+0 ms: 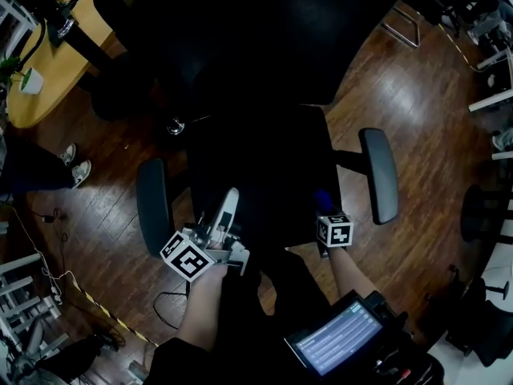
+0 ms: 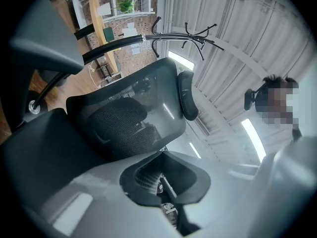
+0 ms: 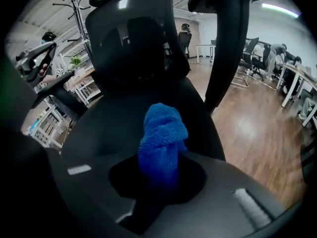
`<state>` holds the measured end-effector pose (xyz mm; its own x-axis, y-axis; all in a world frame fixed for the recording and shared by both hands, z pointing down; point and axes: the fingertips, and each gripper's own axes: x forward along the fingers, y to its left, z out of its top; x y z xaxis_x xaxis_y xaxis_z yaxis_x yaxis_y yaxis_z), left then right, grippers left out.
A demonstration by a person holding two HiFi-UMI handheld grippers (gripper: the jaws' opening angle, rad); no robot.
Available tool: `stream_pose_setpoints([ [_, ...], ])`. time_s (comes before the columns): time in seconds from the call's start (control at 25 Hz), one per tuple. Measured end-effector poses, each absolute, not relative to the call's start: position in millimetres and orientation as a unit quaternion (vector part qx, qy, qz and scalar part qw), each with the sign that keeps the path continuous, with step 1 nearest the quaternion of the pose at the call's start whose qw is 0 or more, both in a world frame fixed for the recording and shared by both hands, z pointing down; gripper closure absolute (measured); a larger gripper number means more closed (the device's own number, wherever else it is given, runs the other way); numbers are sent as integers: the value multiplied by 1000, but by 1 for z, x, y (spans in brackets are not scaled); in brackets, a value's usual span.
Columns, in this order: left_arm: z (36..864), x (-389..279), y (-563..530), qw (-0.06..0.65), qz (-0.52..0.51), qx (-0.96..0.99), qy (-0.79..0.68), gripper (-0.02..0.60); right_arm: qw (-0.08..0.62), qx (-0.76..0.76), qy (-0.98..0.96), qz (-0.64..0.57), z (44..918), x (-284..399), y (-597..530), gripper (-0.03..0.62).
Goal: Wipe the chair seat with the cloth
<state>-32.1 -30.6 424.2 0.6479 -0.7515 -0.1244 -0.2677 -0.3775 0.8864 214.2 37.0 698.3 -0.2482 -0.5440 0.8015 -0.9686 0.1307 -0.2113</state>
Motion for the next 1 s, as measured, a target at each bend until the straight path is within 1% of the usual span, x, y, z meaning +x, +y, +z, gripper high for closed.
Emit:
stream_pose_setpoints([
  [0.2,418,-32,-33,453,-260,787,-328,589,266,531,-712,375,688,200,30,549],
  [0.28,409,-30,-33,453,-255,790,-327,589,251,513,-736,364,661,184,19,549],
  [0.36,394,-27,-28,455,-252,791,-322,589,220,498,-760,356,617,166,9,549],
  [0.4,384,-26,-24,455,-249,793,-320,589,193,487,-774,355,588,155,5,549],
  [0.48,356,-25,-16,450,-245,799,-315,589,116,454,-810,353,517,133,0,549],
  [0.64,275,-22,-8,412,-257,827,-282,589,-98,334,-875,338,345,98,-2,549],
  [0.72,238,-18,-4,386,-268,842,-265,589,-168,285,-891,312,280,95,2,549],
  [0.8,212,-11,4,371,-278,850,-249,589,-196,265,-901,283,243,96,11,549],
  [1.0,187,-2,15,349,-288,862,-229,589,-215,246,-918,224,200,93,23,549],
])
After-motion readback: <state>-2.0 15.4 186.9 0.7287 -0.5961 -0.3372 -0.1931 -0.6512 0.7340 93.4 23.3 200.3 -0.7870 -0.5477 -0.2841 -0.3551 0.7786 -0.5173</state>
